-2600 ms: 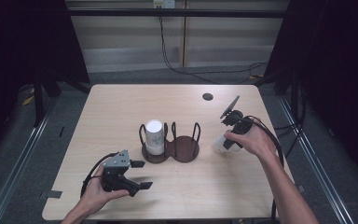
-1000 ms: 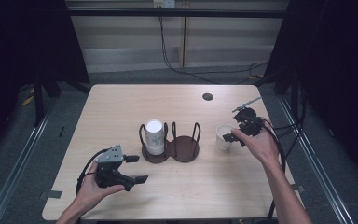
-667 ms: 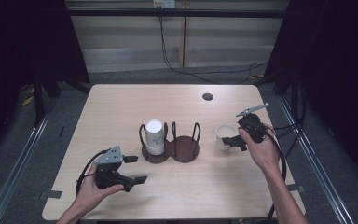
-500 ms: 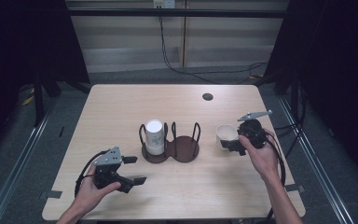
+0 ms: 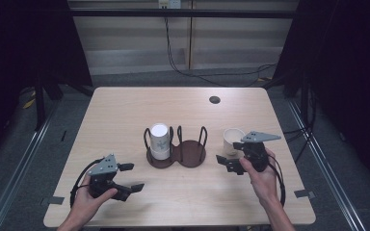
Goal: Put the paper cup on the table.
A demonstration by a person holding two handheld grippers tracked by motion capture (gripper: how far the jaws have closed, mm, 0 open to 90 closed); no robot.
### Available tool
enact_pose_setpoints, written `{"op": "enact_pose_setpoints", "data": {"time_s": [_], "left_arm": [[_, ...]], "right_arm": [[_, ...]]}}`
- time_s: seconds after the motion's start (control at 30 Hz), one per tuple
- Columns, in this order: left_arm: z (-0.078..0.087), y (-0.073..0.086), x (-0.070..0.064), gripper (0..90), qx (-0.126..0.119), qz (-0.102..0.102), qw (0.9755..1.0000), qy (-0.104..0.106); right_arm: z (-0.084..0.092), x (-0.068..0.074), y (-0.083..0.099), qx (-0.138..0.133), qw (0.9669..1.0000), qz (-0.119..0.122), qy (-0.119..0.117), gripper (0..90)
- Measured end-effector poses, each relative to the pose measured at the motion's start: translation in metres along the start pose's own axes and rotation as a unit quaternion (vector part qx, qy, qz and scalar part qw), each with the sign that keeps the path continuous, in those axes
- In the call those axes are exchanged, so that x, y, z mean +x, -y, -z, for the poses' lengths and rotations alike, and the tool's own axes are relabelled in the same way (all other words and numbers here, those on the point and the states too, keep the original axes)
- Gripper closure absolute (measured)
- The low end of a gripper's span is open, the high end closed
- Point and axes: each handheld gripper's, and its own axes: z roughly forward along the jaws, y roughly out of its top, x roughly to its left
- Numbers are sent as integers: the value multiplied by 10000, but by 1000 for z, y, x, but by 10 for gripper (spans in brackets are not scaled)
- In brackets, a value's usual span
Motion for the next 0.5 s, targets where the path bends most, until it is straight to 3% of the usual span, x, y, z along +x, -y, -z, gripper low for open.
{"op": "enact_pose_setpoints", "data": {"time_s": [0.07, 0.13, 0.2, 0.37, 0.5], "left_arm": [[2, 2, 1, 173, -69, 48, 9999, -84], [3, 4, 2, 172, -38, 69, 9999, -103], [5, 5, 3, 173, -161, 174, 9994, -237], [12, 12, 6, 172, -250, 359, 9981, -432], [11, 17, 7, 173, -240, 400, 9981, -407]], "right_arm": [[-5, 6, 5, 10, 9999, 97, 43, 144], [-11, 10, 12, -2, 9999, 97, -27, 146], [-15, 14, 18, -79, 9998, 107, -123, 155], [-14, 23, 24, -523, 9983, 175, -200, 156], [-15, 28, 29, -558, 9976, 339, -232, 156]]}}
